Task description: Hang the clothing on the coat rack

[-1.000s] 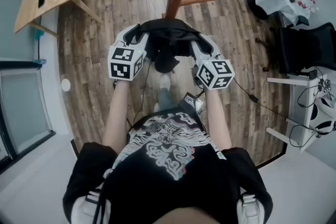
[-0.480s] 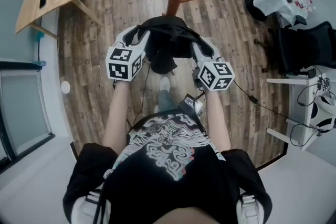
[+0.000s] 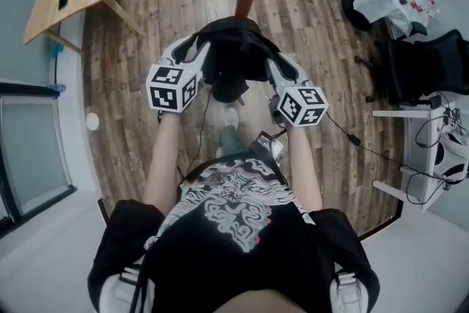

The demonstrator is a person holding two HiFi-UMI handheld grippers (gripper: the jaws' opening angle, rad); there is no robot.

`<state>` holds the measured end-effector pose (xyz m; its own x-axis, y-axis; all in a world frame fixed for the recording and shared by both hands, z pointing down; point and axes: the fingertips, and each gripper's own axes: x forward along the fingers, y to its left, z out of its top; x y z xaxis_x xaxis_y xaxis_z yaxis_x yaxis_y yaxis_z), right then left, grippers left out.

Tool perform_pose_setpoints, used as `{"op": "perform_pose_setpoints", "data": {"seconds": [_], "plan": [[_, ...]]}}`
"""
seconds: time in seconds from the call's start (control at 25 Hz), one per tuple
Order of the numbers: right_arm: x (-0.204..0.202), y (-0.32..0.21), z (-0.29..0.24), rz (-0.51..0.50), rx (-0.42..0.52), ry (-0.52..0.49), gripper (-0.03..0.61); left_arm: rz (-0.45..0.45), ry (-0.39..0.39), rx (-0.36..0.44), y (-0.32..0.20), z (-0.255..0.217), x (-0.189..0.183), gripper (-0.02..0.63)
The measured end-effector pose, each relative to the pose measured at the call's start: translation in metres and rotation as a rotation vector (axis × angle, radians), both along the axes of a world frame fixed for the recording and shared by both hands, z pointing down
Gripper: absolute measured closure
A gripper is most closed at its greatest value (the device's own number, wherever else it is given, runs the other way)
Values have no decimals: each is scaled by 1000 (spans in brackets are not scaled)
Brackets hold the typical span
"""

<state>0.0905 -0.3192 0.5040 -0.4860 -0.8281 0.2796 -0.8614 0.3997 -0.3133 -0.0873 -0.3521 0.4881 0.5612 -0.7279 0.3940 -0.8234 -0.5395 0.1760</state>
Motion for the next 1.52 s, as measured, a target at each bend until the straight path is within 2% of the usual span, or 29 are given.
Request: {"op": "perform_pose_setpoints", "data": {"seconds": [0.52, 0.72, 0.76, 0.84, 1.0, 1.2, 1.52], "plan": [[-7, 33, -3, 4, 12, 20, 488, 20, 16, 11, 35, -4, -5, 499], [-11, 44, -19, 20, 73, 54, 508, 29, 25, 11, 49, -10, -12, 502], [-12, 47, -24, 26, 96, 64, 576, 30, 27, 18, 52, -13, -14, 510], [-14, 53, -34, 28, 134, 86, 578, 30, 27, 39, 58, -19, -17, 622], [-11, 63, -44, 35, 153, 95, 578, 47, 23, 45, 72, -29, -14, 624], [-22, 82, -51, 26, 159, 91, 578, 39, 81, 32, 92, -32, -28, 624], [-5, 131, -64, 90, 188, 96, 578, 15, 99, 103, 135, -46, -32, 624]]}}
